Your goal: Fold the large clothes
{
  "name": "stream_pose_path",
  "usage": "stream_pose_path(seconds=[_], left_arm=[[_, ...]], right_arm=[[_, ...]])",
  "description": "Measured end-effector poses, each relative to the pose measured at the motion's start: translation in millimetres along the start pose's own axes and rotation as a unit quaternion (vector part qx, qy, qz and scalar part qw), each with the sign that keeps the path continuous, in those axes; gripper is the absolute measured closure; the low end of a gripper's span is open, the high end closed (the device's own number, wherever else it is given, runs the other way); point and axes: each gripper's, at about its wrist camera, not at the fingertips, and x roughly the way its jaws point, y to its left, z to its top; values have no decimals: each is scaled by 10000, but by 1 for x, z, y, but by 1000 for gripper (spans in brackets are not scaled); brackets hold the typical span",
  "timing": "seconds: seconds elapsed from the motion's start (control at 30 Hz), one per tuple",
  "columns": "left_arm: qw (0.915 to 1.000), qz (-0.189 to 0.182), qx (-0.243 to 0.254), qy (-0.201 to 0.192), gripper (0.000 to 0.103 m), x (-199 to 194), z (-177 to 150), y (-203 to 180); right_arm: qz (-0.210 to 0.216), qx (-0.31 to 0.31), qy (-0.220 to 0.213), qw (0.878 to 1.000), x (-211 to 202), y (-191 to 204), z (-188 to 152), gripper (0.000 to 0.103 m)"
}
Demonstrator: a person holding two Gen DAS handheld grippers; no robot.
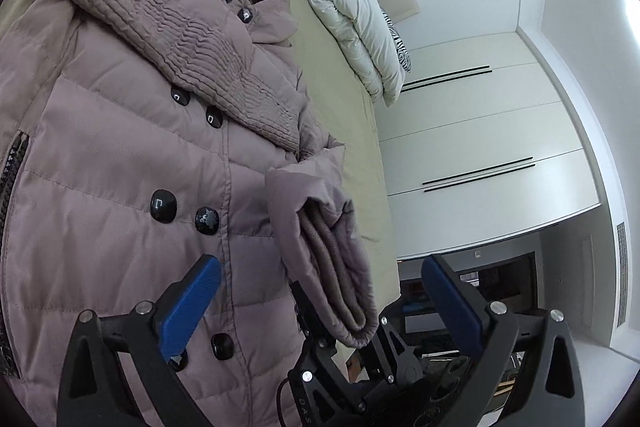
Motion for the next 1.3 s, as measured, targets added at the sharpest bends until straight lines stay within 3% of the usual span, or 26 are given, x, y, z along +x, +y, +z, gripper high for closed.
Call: stream_pose_path(seconds=[0.07, 0.1, 0.17, 0.23, 0.33, 0.4, 0.47, 0.5, 0.57, 0.63, 0.73, 0.93, 1.03, 1.13, 1.3], left_arm=[[9999, -3, -95, 89, 3, 5, 3, 4], [9998, 7, -157, 127, 8, 8, 4, 6], [9992, -8, -225, 316, 32, 16, 4, 12], [9981, -64, -319, 522, 65, 24, 4, 17], [9977, -63, -417, 527, 82, 25, 9, 21], [9984, -61, -363, 438, 85, 19, 20, 17], [9999, 3, -10, 147, 86, 2, 42, 0], [9998, 49, 176, 13, 86, -6, 54, -9], [9974, 209, 613, -308, 86, -26, 81, -31], [9930, 398, 974, -541, 85, -41, 109, -48], [9879, 720, 1129, -779, 85, -55, 151, -43], [9757, 1732, 751, -1112, 86, -63, 216, 38], [9642, 2275, 616, -1215, 85, -61, 233, 81], [9605, 2473, 402, -1208, 85, -57, 241, 115], [9554, 2637, 526, -1218, 83, -49, 235, 135]], right_arm=[[-40, -154, -8, 9999, 2, 0, -1, 88], [-52, -207, -15, 9998, 1, 2, -2, 88], [-43, -254, -14, 9997, 2, 8, -2, 87], [-49, -279, -10, 9996, 7, 12, 2, 87], [8, -283, 71, 9996, 10, 12, 2, 84], [144, -140, -37, 9998, 8, 7, 5, 77], [344, 265, -151, 9989, 0, -8, 7, 48], [488, 538, -240, 9971, -3, -19, 8, 23], [658, 1002, -384, 9921, -6, -41, 7, 21], [753, 1307, -257, 9882, 3, -57, 6, 21], [1090, 2052, -47, 9726, 23, -87, 2, 21], [1329, 3199, 158, 9379, 73, -141, -7, 21], [1303, 3619, 217, 9228, 104, -167, -8, 21], [1322, 4095, 217, 9024, 133, -193, -5, 21], [1629, 4656, -60, 8698, 179, -229, 20, 21]])
